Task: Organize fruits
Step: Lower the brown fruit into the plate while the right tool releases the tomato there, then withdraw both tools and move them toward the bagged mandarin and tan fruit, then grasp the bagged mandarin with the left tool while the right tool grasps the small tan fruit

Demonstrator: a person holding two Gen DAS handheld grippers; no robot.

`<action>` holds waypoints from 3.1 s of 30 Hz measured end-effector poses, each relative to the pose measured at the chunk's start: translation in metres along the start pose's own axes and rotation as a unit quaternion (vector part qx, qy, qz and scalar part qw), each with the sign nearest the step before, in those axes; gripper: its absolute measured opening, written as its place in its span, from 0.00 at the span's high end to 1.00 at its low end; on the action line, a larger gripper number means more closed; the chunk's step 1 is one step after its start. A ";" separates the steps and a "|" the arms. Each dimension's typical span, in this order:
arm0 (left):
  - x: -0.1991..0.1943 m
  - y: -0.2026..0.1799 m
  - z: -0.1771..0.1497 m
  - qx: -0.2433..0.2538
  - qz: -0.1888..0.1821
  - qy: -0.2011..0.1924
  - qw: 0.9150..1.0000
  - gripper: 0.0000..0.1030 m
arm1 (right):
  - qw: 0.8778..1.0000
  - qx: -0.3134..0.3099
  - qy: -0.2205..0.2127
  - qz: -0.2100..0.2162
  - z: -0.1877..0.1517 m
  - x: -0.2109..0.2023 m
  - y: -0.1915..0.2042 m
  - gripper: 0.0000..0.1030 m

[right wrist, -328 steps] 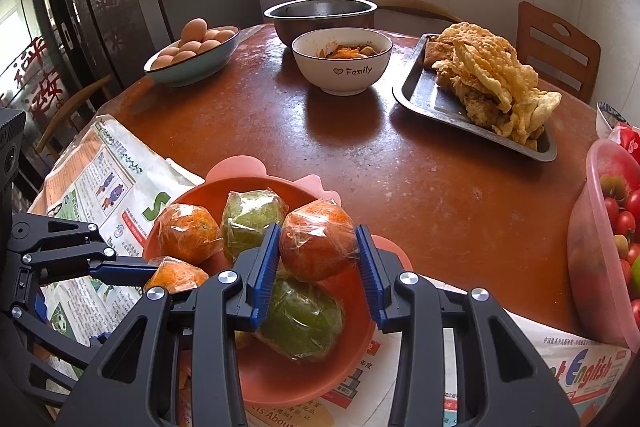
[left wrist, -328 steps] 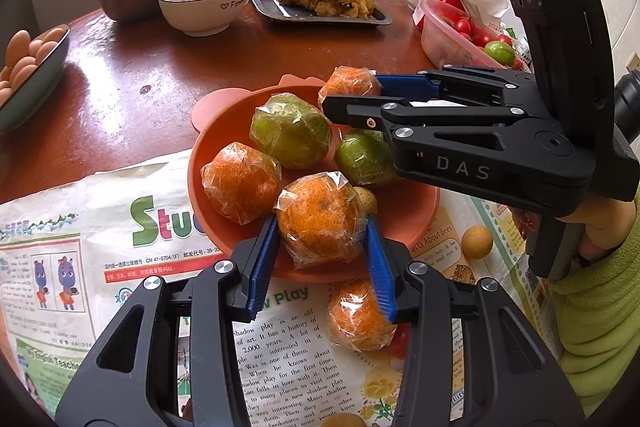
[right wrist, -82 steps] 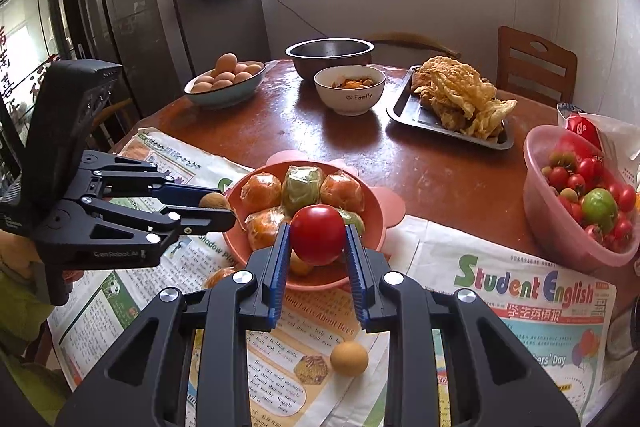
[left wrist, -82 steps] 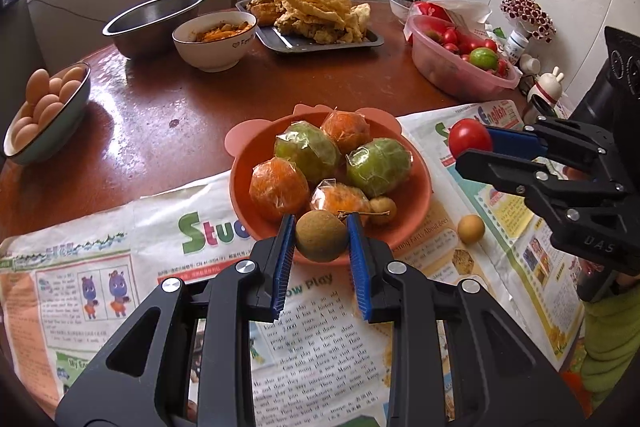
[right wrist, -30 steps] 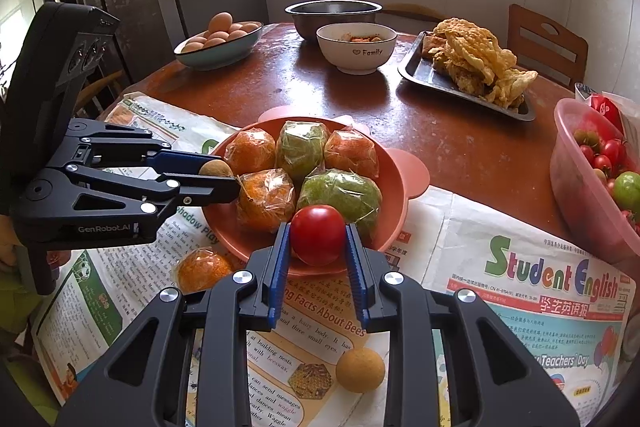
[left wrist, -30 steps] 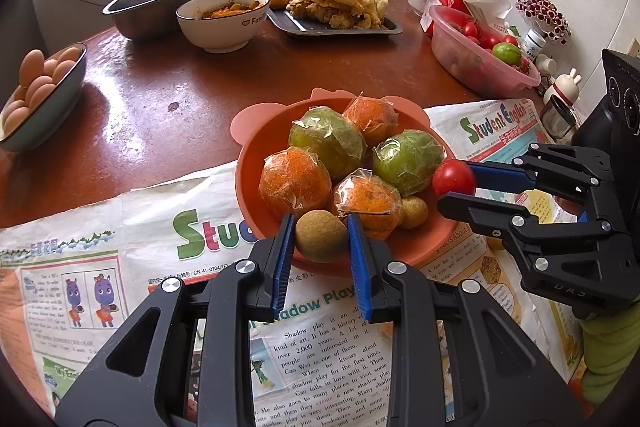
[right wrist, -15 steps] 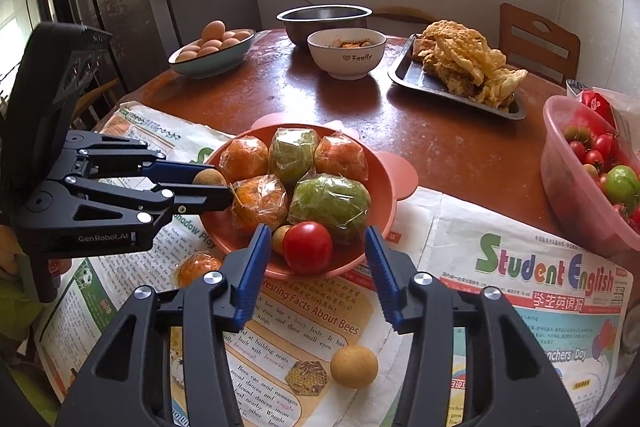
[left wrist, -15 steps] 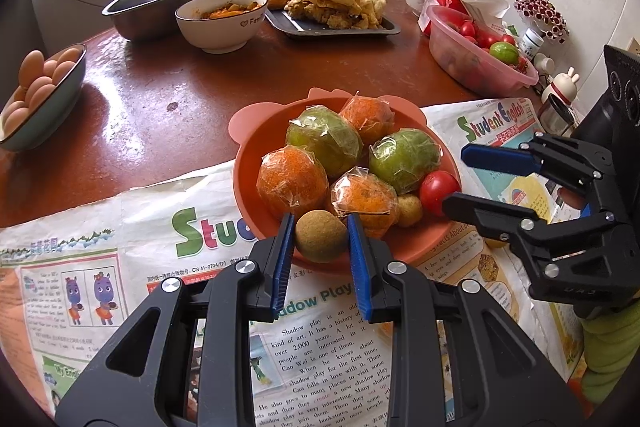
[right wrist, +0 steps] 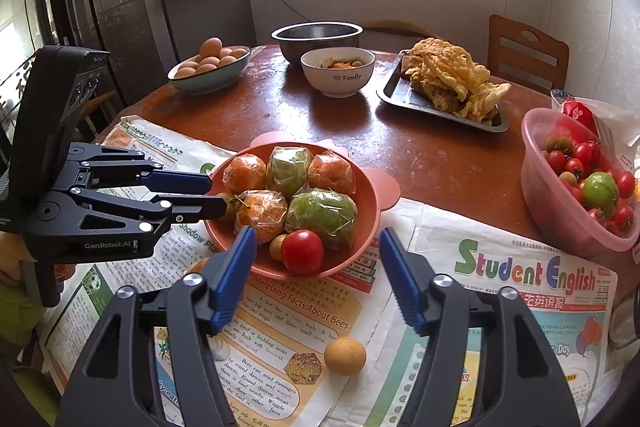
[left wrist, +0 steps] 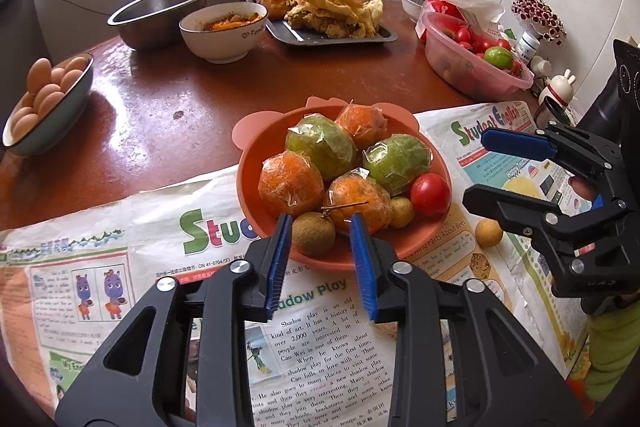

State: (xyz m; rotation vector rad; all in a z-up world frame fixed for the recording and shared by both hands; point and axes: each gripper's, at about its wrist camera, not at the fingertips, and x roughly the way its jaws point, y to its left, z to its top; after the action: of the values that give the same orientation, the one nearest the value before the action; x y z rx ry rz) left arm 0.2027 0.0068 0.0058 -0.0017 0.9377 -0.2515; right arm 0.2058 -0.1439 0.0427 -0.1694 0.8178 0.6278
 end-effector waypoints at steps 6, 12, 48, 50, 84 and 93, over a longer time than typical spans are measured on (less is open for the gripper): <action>-0.007 -0.001 0.000 0.000 0.006 -0.008 1.000 0.62 | 1.000 0.001 -0.010 -0.006 0.000 -0.008 0.001 0.30; -0.019 -0.004 0.000 0.000 0.013 -0.020 1.000 0.48 | 1.000 0.006 -0.024 -0.012 0.000 -0.019 -0.001 0.22; -0.058 -0.038 -0.016 0.015 0.033 -0.057 0.998 0.10 | 0.997 0.013 -0.052 -0.046 -0.024 -0.067 -0.005 0.09; -0.057 -0.039 -0.018 0.015 0.030 -0.055 0.998 0.10 | 0.997 0.010 -0.051 -0.049 -0.027 -0.068 -0.005 0.08; -0.003 -0.044 -0.050 0.002 0.016 0.008 1.000 0.16 | 0.998 -0.005 0.046 -0.038 -0.070 0.000 -0.006 0.45; 0.010 -0.048 -0.046 0.007 -0.002 0.020 1.000 0.40 | 0.998 -0.010 0.055 -0.029 -0.070 0.009 -0.011 0.76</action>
State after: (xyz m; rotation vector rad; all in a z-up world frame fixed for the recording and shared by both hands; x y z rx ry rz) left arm 0.1618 -0.0367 -0.0243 0.0139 0.9758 -0.2615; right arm 0.1724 -0.1747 -0.0127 -0.2473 0.9091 0.5755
